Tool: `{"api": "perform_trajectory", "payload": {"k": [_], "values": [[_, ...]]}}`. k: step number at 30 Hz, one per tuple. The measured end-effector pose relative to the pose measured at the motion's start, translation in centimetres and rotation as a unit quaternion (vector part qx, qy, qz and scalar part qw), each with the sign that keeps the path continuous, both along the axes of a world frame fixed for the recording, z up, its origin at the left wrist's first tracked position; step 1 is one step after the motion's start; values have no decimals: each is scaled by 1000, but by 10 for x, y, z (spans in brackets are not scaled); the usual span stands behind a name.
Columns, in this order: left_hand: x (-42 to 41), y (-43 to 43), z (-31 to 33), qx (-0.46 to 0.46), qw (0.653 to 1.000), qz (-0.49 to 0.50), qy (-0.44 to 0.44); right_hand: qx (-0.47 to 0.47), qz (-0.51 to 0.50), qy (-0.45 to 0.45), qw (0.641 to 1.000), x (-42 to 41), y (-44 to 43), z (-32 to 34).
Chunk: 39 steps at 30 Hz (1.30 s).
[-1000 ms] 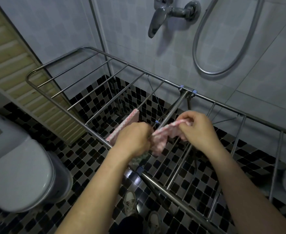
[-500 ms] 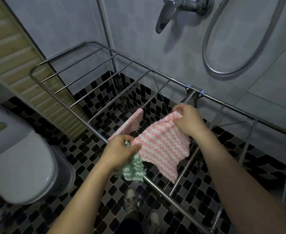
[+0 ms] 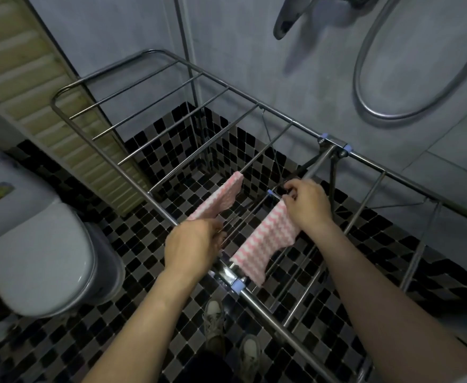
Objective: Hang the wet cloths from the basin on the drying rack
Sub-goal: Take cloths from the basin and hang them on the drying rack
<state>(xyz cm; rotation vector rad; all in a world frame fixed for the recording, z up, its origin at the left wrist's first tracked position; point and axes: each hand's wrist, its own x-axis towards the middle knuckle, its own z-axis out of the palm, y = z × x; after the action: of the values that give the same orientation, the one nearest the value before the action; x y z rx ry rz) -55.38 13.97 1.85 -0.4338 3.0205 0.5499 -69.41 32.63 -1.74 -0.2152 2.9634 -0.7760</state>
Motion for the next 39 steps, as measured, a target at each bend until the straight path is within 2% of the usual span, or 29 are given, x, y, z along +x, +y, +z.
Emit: {"api": "perform_trajectory", "payload": {"k": [4, 7, 11, 15, 17, 18, 20, 21, 22, 23, 24, 25, 26, 28, 31, 33, 34, 35, 36, 39], "values": [[-4, 17, -4, 50, 988, -70, -126, -74, -14, -69, 995, 3, 9, -5], [-6, 23, -9, 39, 989, -69, -125, -127, -32, -75, 989, 7, 11, -7], [-5, 20, -11, 31, 989, -74, -127, -112, -4, -62, 992, 12, 10, -9], [-4, 20, -13, 31, 986, -79, -144, -97, 2, 20, 995, 21, 11, -15], [-3, 20, -13, 28, 986, -81, -146, -102, -9, 33, 994, 26, 9, -16], [-2, 20, -12, 35, 985, -79, -148, -104, -18, 30, 994, 27, 8, -15], [0, 16, -4, 129, 981, -37, -140, -137, -76, 5, 988, 28, 4, -7], [2, 13, 1, 196, 974, -8, -116, -195, -124, -31, 972, 27, 4, 0], [4, 9, 8, 253, 964, 21, -75, -292, -172, -95, 936, 27, 5, 8], [6, 4, 14, 302, 951, 55, -29, -403, -204, -178, 874, 28, 8, 19], [7, 0, 20, 366, 925, 97, 6, -499, -215, -255, 800, 33, 12, 29], [9, -4, 26, 443, 885, 142, 24, -563, -209, -307, 739, 40, 14, 38], [10, -5, 33, 523, 832, 183, 27, -588, -191, -343, 707, 47, 16, 42], [12, -6, 43, 647, 726, 229, 29, -582, -126, -397, 698, 62, 13, 47], [13, -4, 47, 756, 612, 230, 30, -533, -1, -469, 704, 80, -1, 54], [15, -3, 48, 805, 556, 203, 38, -496, 64, -476, 723, 90, -13, 62], [16, -3, 48, 816, 545, 190, 45, -493, 82, -465, 731, 93, -19, 65], [17, -2, 48, 813, 550, 184, 57, -502, 86, -448, 735, 96, -25, 69], [17, -3, 49, 797, 570, 186, 75, -519, 76, -432, 734, 97, -30, 71], [16, -8, 51, 698, 668, 221, 131, -568, 16, -412, 712, 97, -40, 79]]}}
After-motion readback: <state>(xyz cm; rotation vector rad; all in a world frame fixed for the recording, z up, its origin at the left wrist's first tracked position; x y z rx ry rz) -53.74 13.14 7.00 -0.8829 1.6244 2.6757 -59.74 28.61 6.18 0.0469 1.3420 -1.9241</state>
